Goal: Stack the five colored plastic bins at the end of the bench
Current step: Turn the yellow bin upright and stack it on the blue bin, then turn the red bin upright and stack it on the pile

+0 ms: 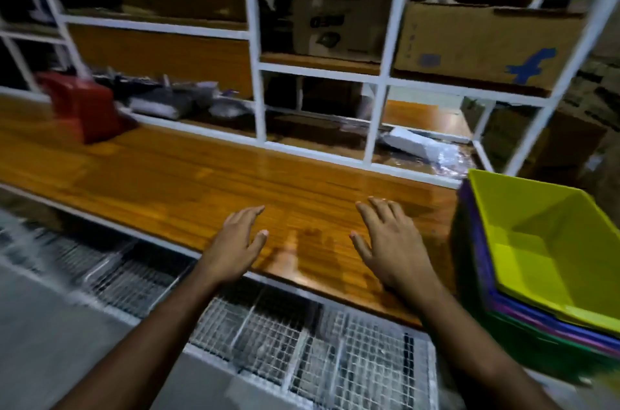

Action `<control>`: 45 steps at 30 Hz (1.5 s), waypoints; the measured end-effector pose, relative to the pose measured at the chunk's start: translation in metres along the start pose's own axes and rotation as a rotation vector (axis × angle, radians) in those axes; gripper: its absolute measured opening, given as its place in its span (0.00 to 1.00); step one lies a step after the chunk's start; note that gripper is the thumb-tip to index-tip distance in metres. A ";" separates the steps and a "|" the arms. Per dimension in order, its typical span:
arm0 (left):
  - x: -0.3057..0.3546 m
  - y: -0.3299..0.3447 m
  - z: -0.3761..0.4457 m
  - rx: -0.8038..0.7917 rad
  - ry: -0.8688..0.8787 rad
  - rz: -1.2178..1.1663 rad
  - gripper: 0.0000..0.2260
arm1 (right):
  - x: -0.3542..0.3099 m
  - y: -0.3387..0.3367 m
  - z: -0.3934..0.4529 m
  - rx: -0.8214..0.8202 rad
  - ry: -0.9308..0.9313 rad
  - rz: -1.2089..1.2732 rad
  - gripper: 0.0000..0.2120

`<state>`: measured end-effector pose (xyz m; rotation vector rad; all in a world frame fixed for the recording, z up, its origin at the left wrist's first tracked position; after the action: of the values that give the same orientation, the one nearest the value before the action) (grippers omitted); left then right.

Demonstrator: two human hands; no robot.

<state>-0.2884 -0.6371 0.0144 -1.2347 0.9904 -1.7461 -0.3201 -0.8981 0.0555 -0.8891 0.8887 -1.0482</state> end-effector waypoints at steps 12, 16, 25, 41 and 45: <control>-0.278 -0.092 0.003 0.017 -0.085 0.244 0.30 | -0.269 0.160 0.123 -0.207 -0.088 0.180 0.32; -0.349 -0.107 0.015 0.036 -0.139 0.259 0.31 | -0.328 0.198 0.168 -0.235 -0.113 0.197 0.32; -0.516 -0.122 0.086 0.011 -0.190 0.282 0.32 | -0.447 0.305 0.298 -0.308 -0.102 0.270 0.33; -0.778 -0.206 0.293 -0.057 -0.170 0.355 0.35 | -0.643 0.405 0.537 -0.267 -0.075 0.319 0.31; -0.812 -0.210 0.365 0.008 -0.153 0.182 0.34 | -0.670 0.421 0.569 -0.225 0.009 0.335 0.31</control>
<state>0.2249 0.1201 -0.0091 -1.2139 0.9723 -1.4920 0.1696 -0.0577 -0.0027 -0.8829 1.1348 -0.6721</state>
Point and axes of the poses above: each hand's wrist, its own z-axis towards the middle knuckle, its own y-axis out of the palm, x = y × z, the point moved 9 cm from there along z, towards the middle knuckle, and after that the axes turned 11 degrees about z, right-handed, at the moved point
